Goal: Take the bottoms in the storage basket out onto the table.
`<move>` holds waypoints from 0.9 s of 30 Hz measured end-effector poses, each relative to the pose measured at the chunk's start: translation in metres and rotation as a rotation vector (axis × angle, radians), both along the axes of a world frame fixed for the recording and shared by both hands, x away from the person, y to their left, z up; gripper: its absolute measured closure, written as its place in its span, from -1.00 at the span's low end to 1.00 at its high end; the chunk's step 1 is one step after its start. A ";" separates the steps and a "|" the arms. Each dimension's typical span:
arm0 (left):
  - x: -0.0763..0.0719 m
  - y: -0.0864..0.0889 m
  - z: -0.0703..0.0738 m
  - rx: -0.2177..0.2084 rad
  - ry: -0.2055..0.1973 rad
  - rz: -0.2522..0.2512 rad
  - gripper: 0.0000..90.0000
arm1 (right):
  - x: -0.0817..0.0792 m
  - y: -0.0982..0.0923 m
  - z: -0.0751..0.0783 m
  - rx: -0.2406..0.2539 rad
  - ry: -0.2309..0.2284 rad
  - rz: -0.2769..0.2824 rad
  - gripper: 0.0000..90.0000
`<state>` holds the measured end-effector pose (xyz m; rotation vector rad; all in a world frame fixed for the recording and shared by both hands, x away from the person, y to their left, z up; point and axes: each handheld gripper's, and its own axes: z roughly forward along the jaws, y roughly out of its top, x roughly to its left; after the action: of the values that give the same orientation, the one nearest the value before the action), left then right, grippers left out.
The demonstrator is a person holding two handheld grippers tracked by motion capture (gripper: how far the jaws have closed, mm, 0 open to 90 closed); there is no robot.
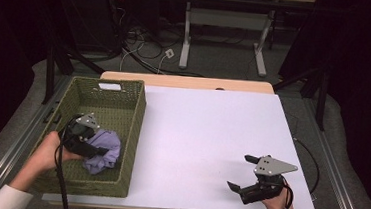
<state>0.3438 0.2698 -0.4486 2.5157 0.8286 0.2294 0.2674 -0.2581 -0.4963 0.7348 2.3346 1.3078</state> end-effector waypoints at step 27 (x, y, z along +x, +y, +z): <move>0.011 0.008 0.013 -0.053 -0.107 0.043 0.01 | 0.000 -0.001 0.000 -0.001 -0.006 -0.002 -1.00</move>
<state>0.3545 0.2777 -0.4351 2.4156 0.8357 0.3490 0.2674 -0.2589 -0.4961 0.7316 2.3297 1.3063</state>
